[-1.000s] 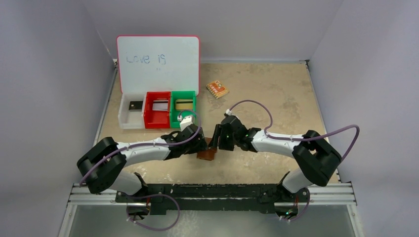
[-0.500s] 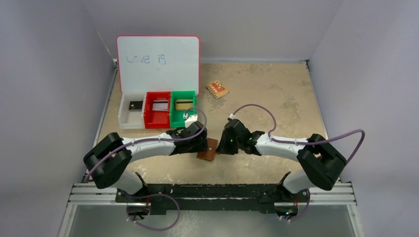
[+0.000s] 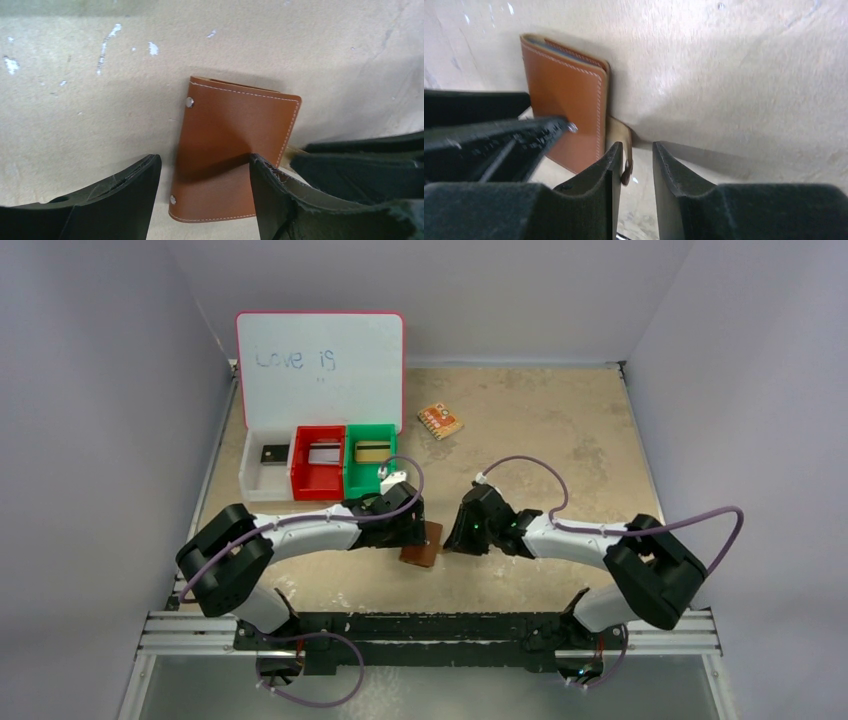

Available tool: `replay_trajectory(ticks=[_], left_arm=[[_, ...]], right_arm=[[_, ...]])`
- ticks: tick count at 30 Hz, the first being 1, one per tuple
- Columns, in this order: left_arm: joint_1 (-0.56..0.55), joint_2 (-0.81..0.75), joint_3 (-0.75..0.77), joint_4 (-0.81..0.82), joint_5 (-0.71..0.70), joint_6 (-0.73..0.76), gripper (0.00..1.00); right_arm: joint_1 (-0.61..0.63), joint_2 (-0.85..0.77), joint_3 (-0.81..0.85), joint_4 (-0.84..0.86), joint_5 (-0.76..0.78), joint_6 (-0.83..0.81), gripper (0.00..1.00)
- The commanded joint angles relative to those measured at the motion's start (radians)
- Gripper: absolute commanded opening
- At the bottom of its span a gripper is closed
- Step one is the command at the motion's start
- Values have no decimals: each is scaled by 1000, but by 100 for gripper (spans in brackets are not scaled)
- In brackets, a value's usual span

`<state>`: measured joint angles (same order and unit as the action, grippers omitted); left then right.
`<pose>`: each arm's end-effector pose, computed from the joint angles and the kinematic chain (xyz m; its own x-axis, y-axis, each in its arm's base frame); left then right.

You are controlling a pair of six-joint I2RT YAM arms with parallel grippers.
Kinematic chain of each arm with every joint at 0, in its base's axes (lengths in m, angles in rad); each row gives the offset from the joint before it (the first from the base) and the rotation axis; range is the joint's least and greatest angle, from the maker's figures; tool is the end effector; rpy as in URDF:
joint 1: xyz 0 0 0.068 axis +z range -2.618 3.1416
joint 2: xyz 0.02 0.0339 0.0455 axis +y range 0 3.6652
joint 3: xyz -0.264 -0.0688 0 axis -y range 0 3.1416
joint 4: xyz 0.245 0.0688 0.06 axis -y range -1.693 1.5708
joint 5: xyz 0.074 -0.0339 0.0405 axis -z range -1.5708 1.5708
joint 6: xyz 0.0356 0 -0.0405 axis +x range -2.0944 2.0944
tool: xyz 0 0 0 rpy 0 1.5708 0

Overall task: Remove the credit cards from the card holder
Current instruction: Open the card holder at the center of the board.

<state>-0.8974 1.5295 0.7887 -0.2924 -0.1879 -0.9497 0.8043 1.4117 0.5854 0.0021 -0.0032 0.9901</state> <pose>0.1837 -0.2196 0.1626 -0.8877 -0.1683 -0.4285 -0.0235 0.9461 -0.3231 0.1822 0.1893 0.1542 -0.8828 0.2885 -0.3706 0.0297 0.8217 0.5691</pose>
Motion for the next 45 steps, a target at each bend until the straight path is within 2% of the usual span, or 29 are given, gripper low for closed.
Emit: replay_trajectory(ticks=[1, 6, 7, 9, 11, 18, 24, 29, 38, 45], left_arm=[[-14, 15, -35, 55, 65, -23, 65], [-15, 21, -34, 45, 44, -29, 65], [-17, 19, -40, 48, 44, -30, 65], [-18, 14, -55, 63, 47, -35, 65], [-22, 6, -66, 70, 44, -42, 65], [-49, -43, -123, 137, 71, -76, 65], [-156, -77, -138, 183, 87, -125, 65], [-225, -183, -136, 95, -52, -197, 65], [-227, -386, -182, -61, -272, -296, 68], [-227, -468, -189, -147, -360, -338, 69]], right_arm=[[-4, 50, 24, 22, -19, -24, 32], [-8, -6, -6, 32, 24, 2, 26], [-8, -12, -8, 35, 21, -1, 22], [-9, -16, -7, 44, 7, -11, 5], [-8, -19, 4, 22, 2, -22, 0], [-9, -89, -1, -37, -100, -148, 0], [-8, -233, -90, 25, -224, -145, 0], [-10, -345, -82, 85, -245, -103, 0], [-11, -305, -23, 122, -363, -154, 0], [-11, -334, -40, 197, -436, -137, 2]])
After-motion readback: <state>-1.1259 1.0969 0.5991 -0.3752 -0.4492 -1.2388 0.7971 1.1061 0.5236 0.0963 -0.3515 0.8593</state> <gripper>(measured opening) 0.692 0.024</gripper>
